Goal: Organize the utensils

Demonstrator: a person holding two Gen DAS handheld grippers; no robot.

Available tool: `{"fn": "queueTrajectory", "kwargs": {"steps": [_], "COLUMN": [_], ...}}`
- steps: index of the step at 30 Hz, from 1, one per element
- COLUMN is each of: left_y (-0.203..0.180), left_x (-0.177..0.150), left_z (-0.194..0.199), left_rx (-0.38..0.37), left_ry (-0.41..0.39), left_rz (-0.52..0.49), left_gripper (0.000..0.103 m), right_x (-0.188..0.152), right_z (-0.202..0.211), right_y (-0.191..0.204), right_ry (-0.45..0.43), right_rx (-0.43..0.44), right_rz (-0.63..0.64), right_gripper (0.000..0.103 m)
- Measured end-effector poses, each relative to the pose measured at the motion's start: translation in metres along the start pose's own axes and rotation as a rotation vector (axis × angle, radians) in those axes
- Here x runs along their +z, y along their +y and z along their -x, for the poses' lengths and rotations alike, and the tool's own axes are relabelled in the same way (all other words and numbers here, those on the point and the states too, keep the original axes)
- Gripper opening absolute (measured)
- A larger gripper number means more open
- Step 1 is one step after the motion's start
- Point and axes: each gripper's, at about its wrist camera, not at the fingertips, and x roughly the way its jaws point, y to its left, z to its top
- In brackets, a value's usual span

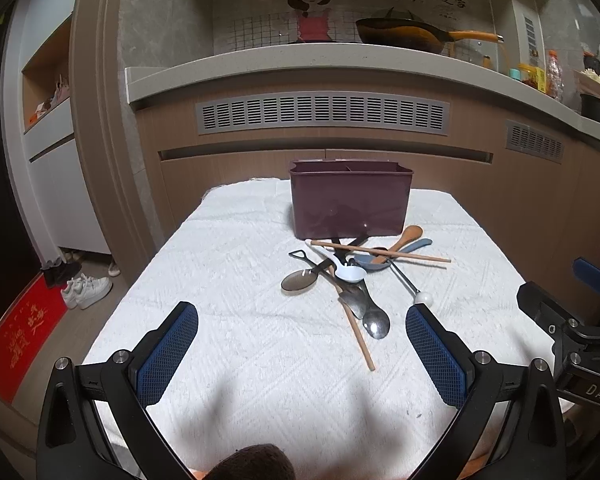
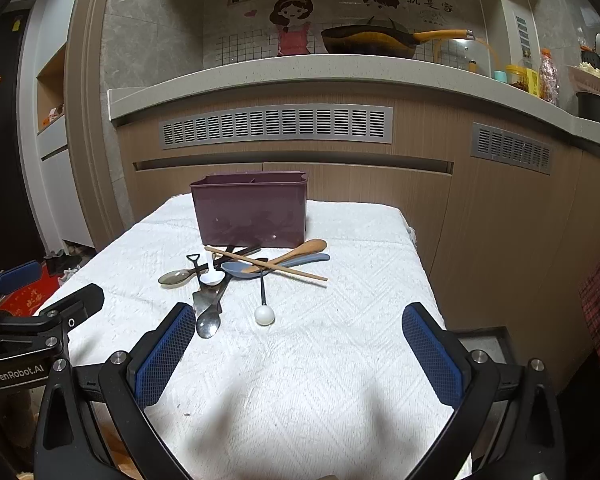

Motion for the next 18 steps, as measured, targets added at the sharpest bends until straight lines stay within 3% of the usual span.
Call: {"fn": "queueTrajectory", "kwargs": {"steps": [11, 18], "left_y": [0.007, 0.019], "left_x": [0.022, 0.041], "left_z": [-0.030, -0.073], "left_rx": [-0.067, -0.083], "left_ry": [-0.040, 0.008], "left_rz": [0.008, -0.014], "left_gripper": [0.103, 0.103], "right_x": [0.026, 0.051], "right_z": [-0.030, -0.071], "right_y": [-0.004, 0.004], "right_ry": [0.001, 0.002], "right_rx": [0.015, 0.025], "right_rz": [0.021, 0.147], "right_gripper": [0.103, 0.103]}}
